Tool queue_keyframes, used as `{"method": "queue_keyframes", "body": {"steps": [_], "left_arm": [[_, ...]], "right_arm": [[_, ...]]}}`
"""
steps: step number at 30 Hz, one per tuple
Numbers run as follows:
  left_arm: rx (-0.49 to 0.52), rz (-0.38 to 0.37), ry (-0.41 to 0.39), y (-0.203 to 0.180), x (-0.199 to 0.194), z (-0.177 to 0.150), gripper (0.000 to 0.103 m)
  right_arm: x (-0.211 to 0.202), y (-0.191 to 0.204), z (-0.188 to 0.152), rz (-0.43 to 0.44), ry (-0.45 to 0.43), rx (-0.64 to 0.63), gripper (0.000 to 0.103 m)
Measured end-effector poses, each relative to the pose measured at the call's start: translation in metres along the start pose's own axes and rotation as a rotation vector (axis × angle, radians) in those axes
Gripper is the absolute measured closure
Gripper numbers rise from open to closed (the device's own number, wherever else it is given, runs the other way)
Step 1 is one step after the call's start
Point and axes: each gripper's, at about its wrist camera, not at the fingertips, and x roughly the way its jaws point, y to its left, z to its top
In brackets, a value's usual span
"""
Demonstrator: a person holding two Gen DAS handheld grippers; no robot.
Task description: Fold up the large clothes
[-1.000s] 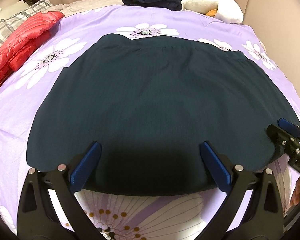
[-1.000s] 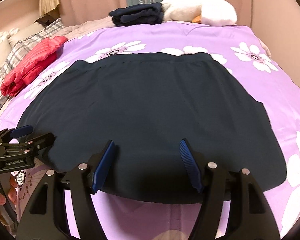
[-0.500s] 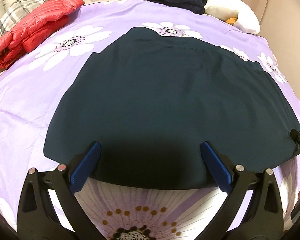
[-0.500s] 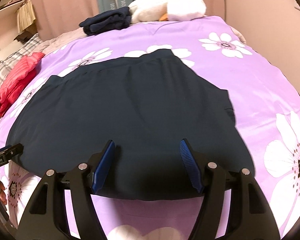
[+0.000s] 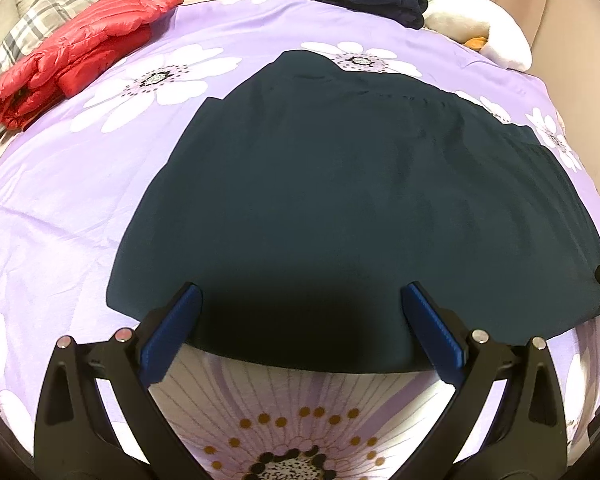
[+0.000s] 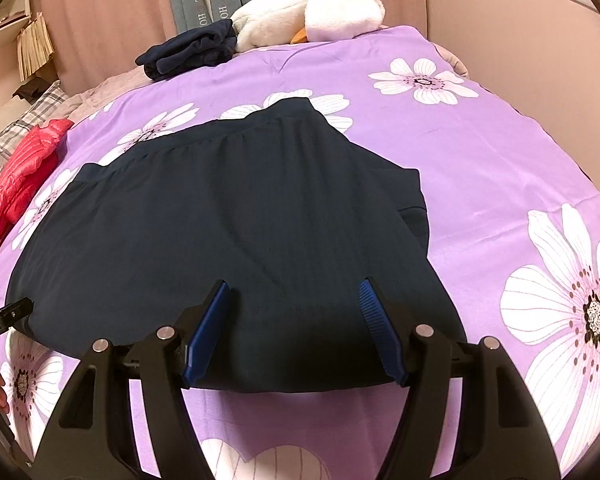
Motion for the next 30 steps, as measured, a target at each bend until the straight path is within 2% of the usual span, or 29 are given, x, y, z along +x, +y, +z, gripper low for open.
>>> {"method": "queue_keyframes", "body": {"steps": [16,25,30], "left_arm": [[-0.008,0.028,0.003,0.006,-0.006,-0.006,0.002],[-0.007,0.048,0.025,0.01,-0.013,-0.013,0.002],[0.016,0.119,0.05,0.015,-0.024,-0.02,0.002]], "right_arm": [[-0.013,-0.023,-0.005,-0.041,-0.005,0.063,0.035],[-0.024,-0.046,-0.012,-0.08,0.011,0.126,0.031],[-0.035,-0.055,-0.015,-0.12,0.022,0.13,0.03]]}}
